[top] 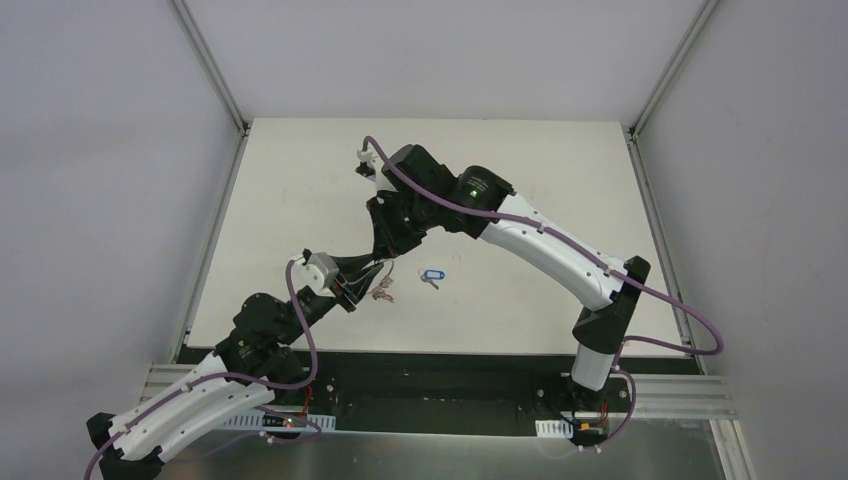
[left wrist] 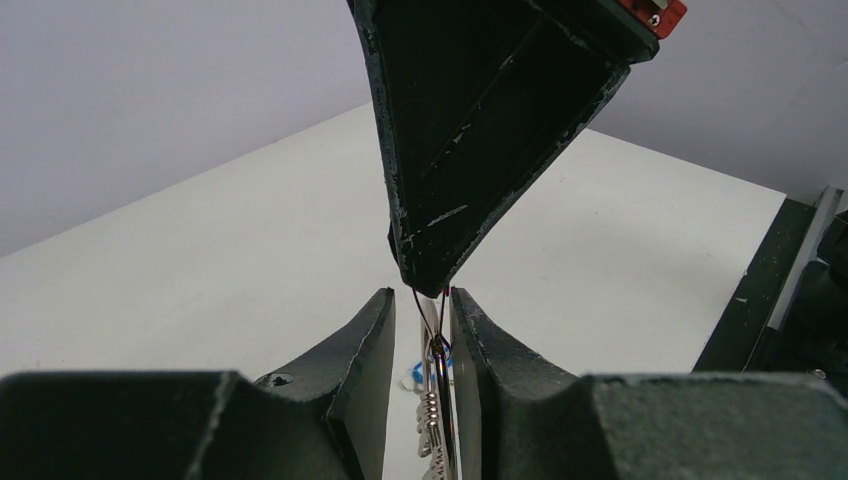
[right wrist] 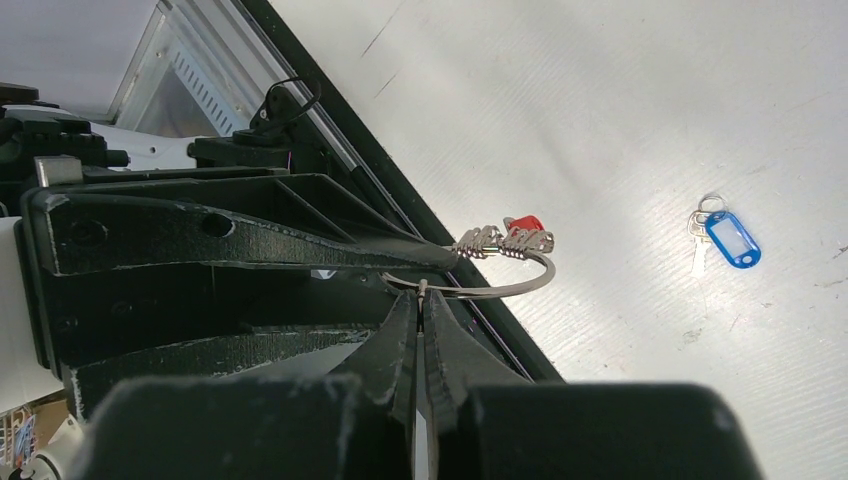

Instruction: Put the keys on the keyring

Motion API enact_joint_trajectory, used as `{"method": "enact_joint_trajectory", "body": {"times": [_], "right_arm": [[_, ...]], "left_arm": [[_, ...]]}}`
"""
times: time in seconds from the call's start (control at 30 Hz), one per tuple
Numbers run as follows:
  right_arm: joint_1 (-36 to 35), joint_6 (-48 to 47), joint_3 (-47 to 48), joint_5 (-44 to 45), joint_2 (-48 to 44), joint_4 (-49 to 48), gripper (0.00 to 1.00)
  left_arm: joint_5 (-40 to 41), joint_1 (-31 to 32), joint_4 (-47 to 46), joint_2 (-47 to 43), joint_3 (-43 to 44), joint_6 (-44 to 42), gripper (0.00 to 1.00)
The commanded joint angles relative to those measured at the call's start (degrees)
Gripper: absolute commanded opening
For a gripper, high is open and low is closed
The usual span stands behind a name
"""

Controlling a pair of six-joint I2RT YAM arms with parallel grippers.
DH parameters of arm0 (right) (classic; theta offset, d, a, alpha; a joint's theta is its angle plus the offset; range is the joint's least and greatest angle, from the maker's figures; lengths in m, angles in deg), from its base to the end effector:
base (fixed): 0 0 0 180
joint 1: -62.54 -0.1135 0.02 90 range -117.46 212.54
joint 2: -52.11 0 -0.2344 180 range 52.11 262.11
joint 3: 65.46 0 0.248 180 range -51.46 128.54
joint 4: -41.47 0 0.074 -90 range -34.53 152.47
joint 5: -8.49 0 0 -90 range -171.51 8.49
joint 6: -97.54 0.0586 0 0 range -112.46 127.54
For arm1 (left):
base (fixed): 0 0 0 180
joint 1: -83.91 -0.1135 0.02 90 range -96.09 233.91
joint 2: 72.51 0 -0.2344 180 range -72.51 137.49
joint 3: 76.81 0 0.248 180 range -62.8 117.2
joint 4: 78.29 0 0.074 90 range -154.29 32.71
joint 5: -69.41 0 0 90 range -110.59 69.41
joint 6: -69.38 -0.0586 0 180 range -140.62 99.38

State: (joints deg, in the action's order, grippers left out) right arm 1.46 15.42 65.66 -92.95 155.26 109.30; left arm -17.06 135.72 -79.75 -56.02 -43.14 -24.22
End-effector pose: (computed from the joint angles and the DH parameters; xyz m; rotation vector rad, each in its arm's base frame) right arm 0.1800 0.3498 0.3738 -1.1736 2.0927 0.8326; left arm 0.1003 -0.1217 0.2956 0.5442 1.1541 -0.6892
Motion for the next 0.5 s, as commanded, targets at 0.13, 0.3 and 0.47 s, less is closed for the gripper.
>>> {"method": "enact_joint_trajectory", "body": {"times": [0.13,0.3,0.47], "right_arm": [[-0.6,-0.3,2.5,0.7,-2.3,-0.6,0.00],[-0.6,-0.2,2.4,1.1,-2.7,-0.7,0.00],[-0.6,-0.1,2.4,1.1,-2.7,-0.8,0.00]], "left_arm": [[0.4,0.5,-2.2,-0.3,-0.4,-0.6,0.26],[0.3,0.5,-2.1,-0.4,-0.4,-0.6,0.26],[0.0,0.6,-2.0,-0.5,-0.5,-0.7,0.28]]}}
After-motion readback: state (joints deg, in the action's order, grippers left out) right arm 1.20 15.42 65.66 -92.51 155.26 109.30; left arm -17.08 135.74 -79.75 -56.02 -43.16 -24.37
